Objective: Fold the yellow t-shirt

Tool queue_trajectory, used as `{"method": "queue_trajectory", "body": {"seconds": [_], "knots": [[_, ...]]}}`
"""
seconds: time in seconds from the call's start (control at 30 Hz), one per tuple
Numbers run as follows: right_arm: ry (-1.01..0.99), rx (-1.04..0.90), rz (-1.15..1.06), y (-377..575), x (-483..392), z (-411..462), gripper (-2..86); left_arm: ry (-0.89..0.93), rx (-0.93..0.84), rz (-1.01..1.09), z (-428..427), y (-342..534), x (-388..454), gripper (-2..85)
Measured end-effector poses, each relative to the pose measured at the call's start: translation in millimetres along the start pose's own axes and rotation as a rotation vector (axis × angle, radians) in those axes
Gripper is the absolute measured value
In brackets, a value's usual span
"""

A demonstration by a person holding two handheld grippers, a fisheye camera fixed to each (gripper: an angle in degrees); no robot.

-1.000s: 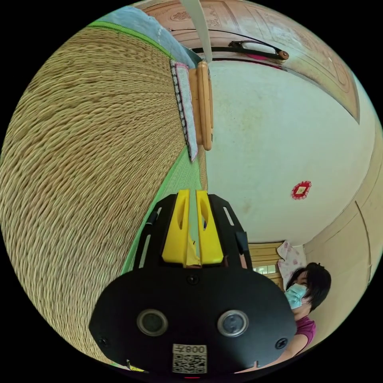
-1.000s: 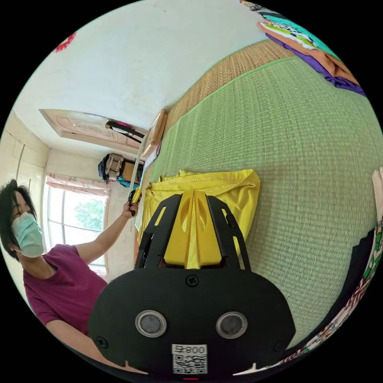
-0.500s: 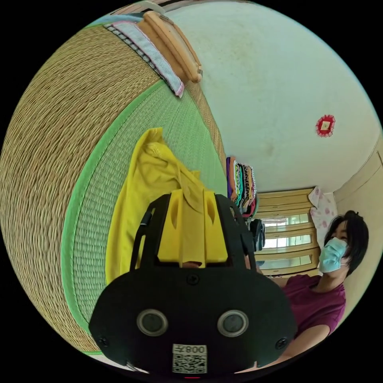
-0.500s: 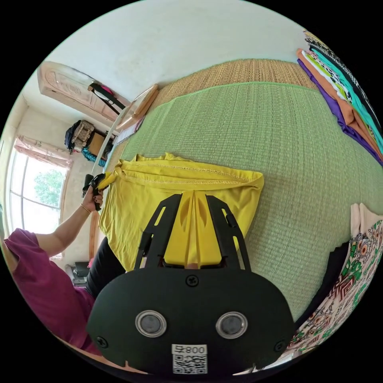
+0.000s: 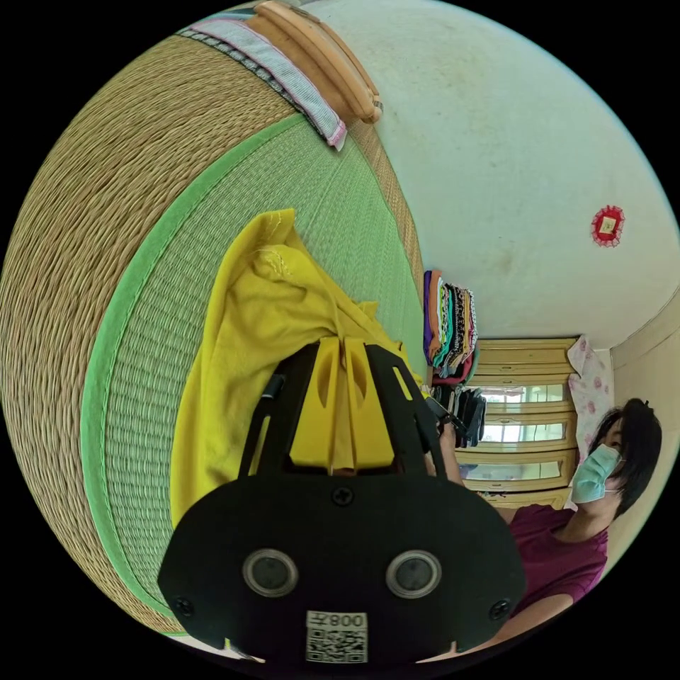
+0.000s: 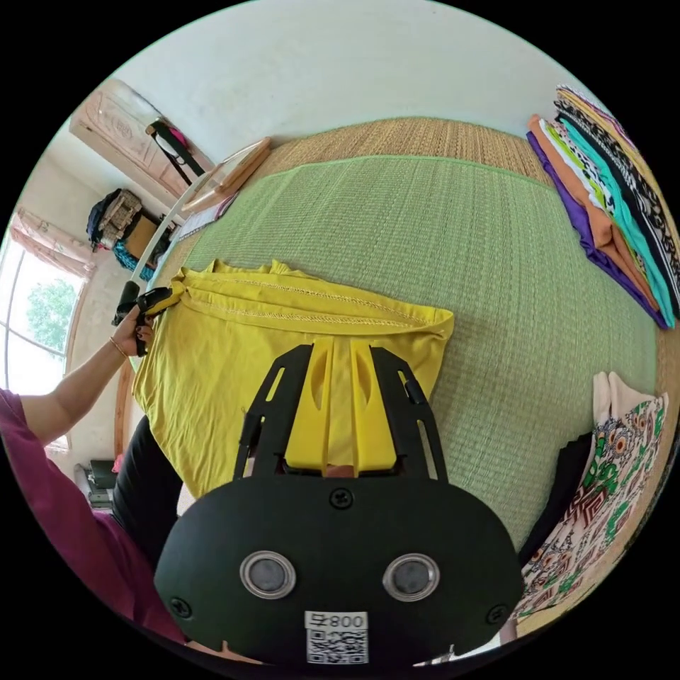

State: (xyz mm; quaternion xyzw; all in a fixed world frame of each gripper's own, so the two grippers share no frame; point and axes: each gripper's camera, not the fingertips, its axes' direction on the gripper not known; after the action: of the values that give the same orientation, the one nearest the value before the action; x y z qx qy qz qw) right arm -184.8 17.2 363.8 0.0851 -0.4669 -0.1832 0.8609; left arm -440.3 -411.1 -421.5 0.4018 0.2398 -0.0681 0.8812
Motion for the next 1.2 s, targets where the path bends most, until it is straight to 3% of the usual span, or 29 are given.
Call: {"method": "queue_trajectory", "body": {"seconds": [0.17, 0.43, 0.87, 1.2], "knots": [[0.241, -0.050, -0.190, -12, -63, 22, 6.1, 0.012, 0.011, -0.002, 1, -1, -3, 1.1], [0.407, -0.061, -0.320, -25, -110, 45, 6.5, 0.050, 0.045, -0.001, -3, -12, -6, 0.8], [0.343, -0.091, -0.229, -70, -86, 50, 5.5, 0.080, 0.053, -0.096, -1, -43, -29, 1.0], [0.250, -0.082, -0.152, -78, -58, 39, 5.4, 0.213, 0.110, -0.132, -22, -49, -35, 2.3]]}}
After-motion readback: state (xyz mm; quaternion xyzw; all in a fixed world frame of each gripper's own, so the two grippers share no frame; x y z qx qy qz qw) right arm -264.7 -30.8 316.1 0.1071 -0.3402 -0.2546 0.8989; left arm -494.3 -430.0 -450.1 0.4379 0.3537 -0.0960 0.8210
